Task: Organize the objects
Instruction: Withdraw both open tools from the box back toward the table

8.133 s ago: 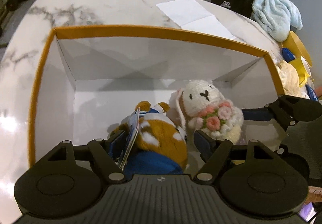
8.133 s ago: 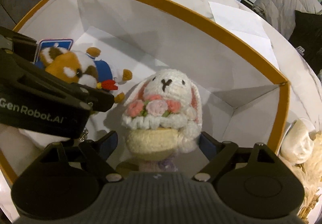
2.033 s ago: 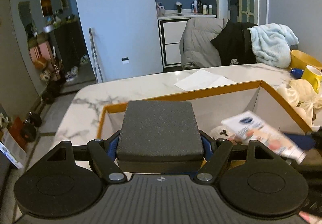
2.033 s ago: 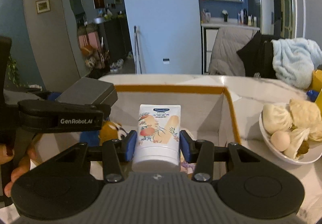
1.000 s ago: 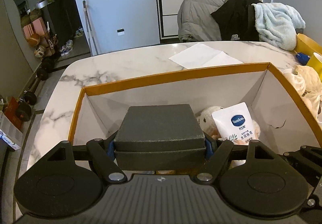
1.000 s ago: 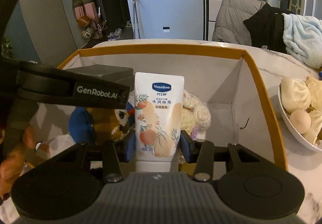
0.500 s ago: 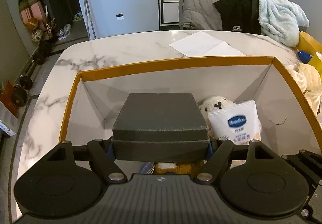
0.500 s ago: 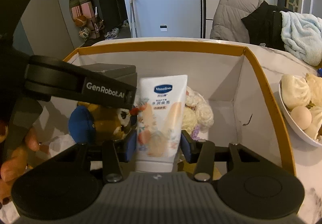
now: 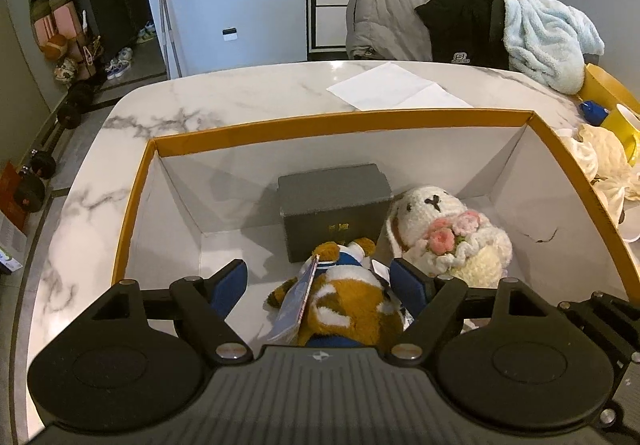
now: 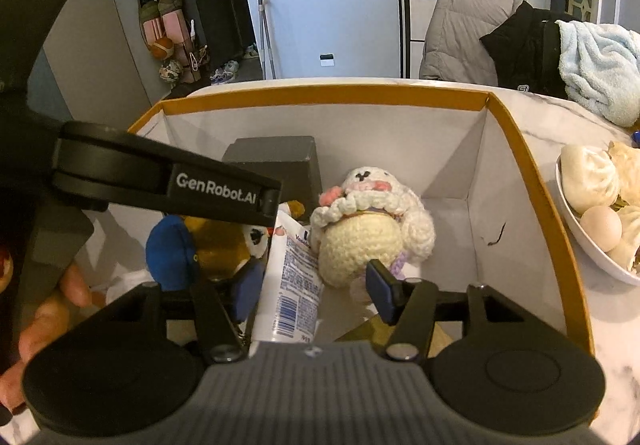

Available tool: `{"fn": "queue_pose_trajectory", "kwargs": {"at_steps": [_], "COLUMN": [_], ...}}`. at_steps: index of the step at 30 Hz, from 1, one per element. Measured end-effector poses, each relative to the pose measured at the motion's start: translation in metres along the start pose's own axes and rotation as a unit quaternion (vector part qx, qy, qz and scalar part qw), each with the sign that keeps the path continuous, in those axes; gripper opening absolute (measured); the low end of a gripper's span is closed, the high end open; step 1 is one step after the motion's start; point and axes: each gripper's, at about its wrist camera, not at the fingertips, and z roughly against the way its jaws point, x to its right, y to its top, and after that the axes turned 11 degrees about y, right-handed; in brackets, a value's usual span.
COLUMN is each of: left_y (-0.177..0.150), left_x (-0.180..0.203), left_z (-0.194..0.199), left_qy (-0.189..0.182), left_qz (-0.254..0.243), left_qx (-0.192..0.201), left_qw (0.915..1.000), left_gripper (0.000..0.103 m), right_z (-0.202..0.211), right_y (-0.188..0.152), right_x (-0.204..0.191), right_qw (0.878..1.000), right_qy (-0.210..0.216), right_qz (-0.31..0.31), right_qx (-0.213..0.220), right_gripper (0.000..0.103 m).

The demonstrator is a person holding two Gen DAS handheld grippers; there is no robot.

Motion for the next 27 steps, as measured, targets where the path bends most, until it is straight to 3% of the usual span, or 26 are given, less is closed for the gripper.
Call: {"fn": "queue_pose_trajectory", "kwargs": {"at_steps": [27], "left_y": [-0.005], "left_x": [-0.004], "left_z": [0.035], "left_qy": [0.008], "left_qz": [0.029], "left_qx": [0.031], "left_qw": [0.9991], "left_gripper": [0.093], "right_z": [0.030], "right_y": [-0.004], "right_x": [-0.015], "right_qw": [0.999], "right_qy": [-0.002], "right_qz": [0.020], "right_qx": [0.026], "right_gripper": [0.071]}}
